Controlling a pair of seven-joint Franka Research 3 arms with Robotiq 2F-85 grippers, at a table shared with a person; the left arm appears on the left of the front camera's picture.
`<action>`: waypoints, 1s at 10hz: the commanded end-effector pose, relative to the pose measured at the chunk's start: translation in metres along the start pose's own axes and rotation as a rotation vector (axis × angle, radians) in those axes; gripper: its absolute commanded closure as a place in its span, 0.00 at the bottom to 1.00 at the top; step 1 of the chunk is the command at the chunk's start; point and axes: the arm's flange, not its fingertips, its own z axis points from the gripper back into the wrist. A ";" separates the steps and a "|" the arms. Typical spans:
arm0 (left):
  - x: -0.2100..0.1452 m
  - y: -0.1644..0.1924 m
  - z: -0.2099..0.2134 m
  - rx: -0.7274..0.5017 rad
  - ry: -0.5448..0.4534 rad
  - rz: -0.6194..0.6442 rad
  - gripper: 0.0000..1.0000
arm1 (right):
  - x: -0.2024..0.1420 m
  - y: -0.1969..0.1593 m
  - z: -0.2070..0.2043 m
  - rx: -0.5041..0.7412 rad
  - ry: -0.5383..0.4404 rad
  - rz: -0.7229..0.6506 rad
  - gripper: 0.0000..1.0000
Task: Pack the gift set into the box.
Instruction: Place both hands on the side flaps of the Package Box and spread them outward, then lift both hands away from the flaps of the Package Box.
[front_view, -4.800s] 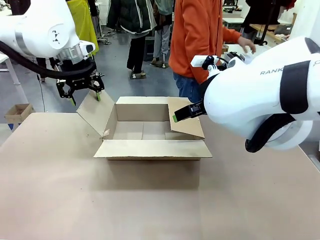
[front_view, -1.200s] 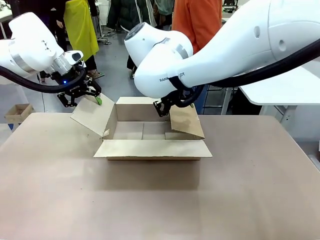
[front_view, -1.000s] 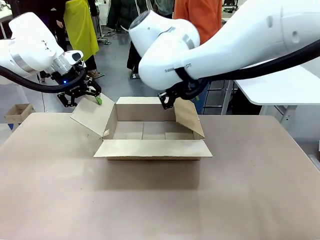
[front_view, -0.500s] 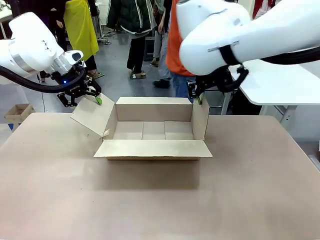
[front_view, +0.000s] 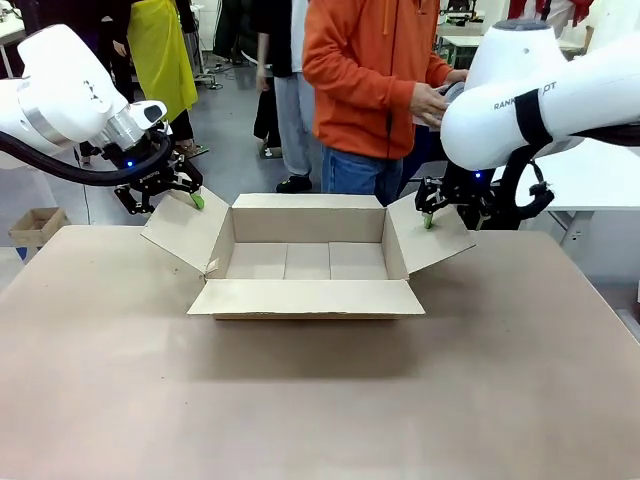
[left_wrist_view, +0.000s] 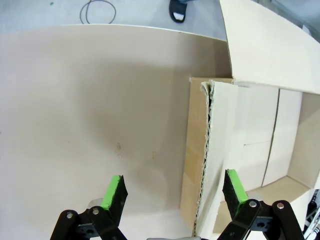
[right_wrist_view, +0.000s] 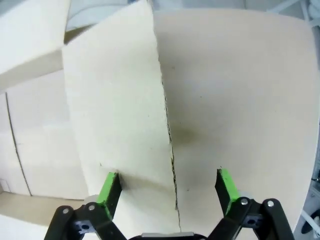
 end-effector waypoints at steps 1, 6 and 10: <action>-0.001 0.000 0.002 0.021 -0.008 0.010 0.00 | 0.000 0.023 0.014 -0.052 -0.022 0.032 0.00; -0.001 0.000 0.002 0.021 -0.008 0.010 0.00 | 0.000 0.023 0.014 -0.052 -0.022 0.032 0.00; -0.001 0.000 0.002 0.021 -0.008 0.010 0.00 | 0.000 0.023 0.014 -0.052 -0.022 0.032 0.00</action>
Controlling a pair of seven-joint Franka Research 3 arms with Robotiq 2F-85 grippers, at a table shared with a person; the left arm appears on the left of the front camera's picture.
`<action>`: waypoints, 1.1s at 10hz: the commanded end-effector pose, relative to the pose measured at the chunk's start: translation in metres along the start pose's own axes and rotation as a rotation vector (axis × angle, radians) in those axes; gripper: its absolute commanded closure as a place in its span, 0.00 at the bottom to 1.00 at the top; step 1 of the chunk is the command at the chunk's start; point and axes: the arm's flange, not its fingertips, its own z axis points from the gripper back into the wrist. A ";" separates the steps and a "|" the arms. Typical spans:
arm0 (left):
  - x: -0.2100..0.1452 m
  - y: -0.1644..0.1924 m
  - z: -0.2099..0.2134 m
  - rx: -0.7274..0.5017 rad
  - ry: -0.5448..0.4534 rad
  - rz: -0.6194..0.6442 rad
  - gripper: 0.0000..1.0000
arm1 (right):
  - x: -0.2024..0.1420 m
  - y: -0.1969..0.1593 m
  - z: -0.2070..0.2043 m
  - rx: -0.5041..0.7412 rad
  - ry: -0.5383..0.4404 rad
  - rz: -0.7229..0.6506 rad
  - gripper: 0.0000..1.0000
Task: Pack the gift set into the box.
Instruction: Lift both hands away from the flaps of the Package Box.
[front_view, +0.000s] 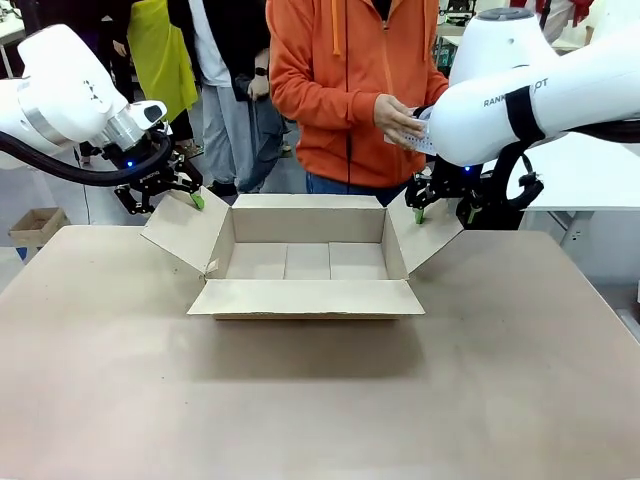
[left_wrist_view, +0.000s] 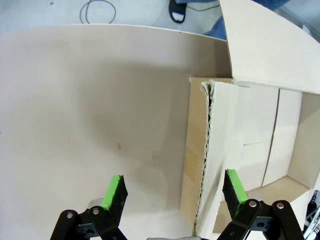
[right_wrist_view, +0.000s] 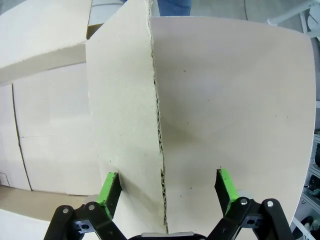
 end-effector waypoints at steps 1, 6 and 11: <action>-0.001 0.000 0.002 0.021 -0.009 0.009 0.00 | 0.002 0.003 0.002 -0.028 -0.004 -0.021 0.00; -0.001 0.000 0.002 0.021 -0.009 0.009 0.00 | 0.002 0.003 0.002 -0.028 -0.004 -0.021 0.00; -0.001 0.000 0.002 0.021 -0.009 0.009 0.00 | 0.002 0.003 0.002 -0.028 -0.004 -0.021 0.00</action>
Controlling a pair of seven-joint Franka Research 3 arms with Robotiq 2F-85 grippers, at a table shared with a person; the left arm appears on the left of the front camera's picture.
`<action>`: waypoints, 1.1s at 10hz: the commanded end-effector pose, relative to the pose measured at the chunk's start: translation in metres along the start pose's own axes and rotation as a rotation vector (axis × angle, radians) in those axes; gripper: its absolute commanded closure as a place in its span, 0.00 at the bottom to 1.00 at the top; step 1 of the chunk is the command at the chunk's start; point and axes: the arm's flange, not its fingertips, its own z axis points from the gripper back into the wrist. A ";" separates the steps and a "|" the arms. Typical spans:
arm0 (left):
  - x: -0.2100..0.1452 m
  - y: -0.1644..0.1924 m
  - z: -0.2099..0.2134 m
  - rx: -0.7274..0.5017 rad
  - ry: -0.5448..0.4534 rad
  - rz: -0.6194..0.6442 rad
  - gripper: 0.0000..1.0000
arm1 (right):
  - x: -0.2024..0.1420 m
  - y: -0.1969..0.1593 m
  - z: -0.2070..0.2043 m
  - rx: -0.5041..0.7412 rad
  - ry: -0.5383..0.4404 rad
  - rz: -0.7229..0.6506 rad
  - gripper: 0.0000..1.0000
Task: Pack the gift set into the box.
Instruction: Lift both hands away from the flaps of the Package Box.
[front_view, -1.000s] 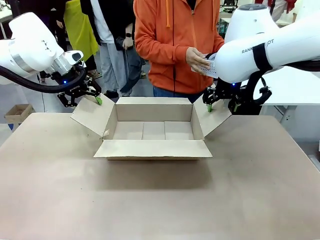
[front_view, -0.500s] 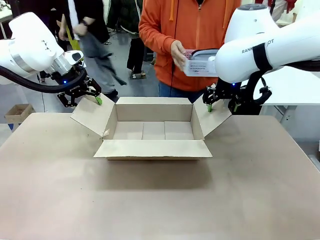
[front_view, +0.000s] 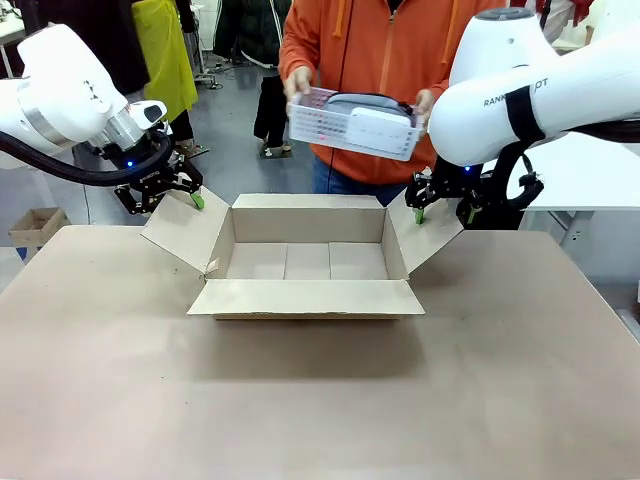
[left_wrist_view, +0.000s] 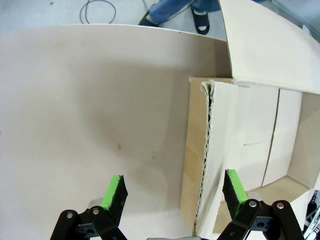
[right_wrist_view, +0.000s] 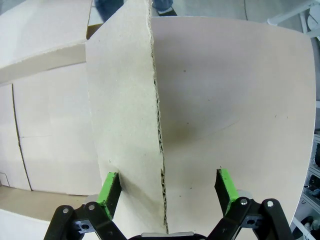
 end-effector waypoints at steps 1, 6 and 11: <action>-0.001 0.000 0.002 0.021 -0.009 0.009 0.00 | 0.002 0.003 0.002 -0.028 -0.004 -0.021 0.00; -0.001 0.000 0.002 0.021 -0.009 0.009 0.00 | 0.002 0.003 0.002 -0.028 -0.004 -0.021 0.00; -0.001 0.000 0.002 0.021 -0.009 0.009 0.00 | 0.002 0.003 0.002 -0.028 -0.004 -0.021 0.00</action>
